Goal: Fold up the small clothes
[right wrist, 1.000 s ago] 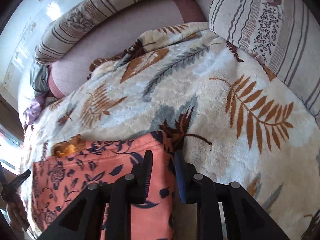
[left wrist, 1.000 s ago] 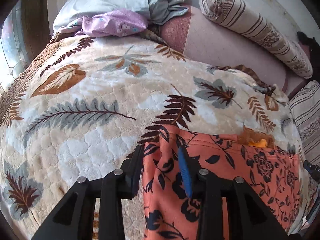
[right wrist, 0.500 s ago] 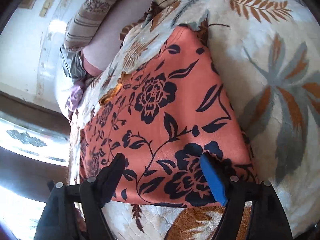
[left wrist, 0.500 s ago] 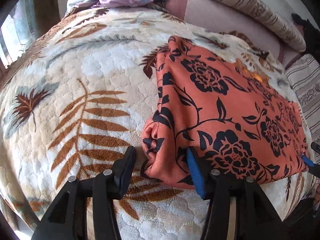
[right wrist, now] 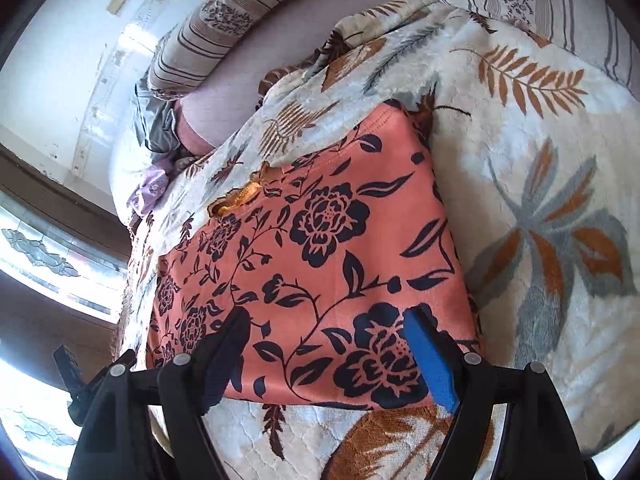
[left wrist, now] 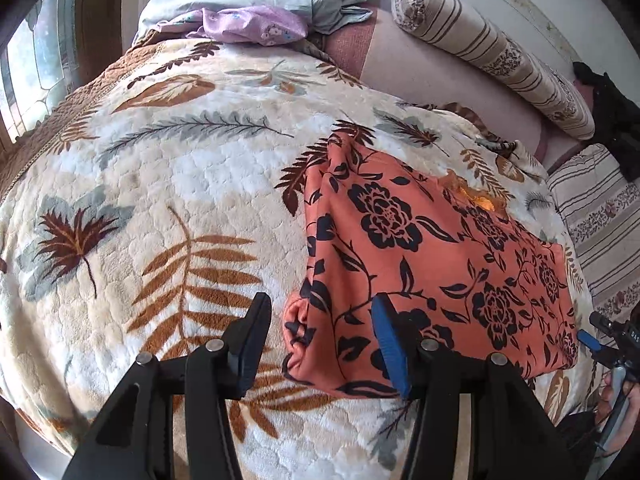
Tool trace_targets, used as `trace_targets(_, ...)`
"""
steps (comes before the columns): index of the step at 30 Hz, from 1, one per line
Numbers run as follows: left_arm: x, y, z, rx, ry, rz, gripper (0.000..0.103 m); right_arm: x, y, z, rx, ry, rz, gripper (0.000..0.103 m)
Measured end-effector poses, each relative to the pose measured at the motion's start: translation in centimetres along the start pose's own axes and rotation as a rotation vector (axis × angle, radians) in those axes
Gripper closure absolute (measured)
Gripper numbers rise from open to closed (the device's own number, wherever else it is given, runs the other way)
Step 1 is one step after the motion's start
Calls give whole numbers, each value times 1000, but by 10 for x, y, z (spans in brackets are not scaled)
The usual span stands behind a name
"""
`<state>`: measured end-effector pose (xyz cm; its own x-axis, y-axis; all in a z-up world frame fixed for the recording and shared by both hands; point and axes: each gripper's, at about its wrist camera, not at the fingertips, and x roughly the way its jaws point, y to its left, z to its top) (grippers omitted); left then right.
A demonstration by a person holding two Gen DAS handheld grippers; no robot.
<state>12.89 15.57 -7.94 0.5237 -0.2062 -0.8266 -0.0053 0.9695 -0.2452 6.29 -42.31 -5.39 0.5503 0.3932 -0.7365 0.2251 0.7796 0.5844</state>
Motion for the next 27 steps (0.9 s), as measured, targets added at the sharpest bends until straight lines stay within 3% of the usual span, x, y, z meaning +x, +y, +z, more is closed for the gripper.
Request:
trace_targets(1, 12, 4, -1, -18, 39, -8, 62, 3, -1, 1, 1, 3, 5, 21)
trace_targets(2, 26, 9, -4, -39, 98, -8, 88, 7, -4, 1, 10, 7, 0, 21)
trace_targets(3, 37, 15, -10, -71, 146, -20, 97, 11, -7, 0, 27, 11, -2, 21)
trace_targets(4, 35, 19, -15, -105, 118, -38, 97, 16, -9, -2, 42, 21, 6, 21)
trace_targets(7, 17, 13, -28, -85, 77, 14, 97, 26, -13, -8, 49, 43, 2, 21)
trace_targets(11, 17, 17, -40, -90, 80, 33, 91, 27, -12, -7, 35, 43, 2, 21)
trace_targets(14, 4, 12, -29, -85, 80, 30, 91, 23, -8, -1, 44, 28, 22, 21)
trace_targets(18, -17, -8, 11, 4, -32, -2, 86, 19, 4, 17, 14, 19, 57, 21)
trace_targets(23, 43, -30, 70, 45, 39, -39, 81, 40, -3, 60, 84, 75, 161, 21)
trace_targets(27, 105, -25, 90, 33, 95, -18, 81, 77, -23, 99, 144, 145, 270, 21)
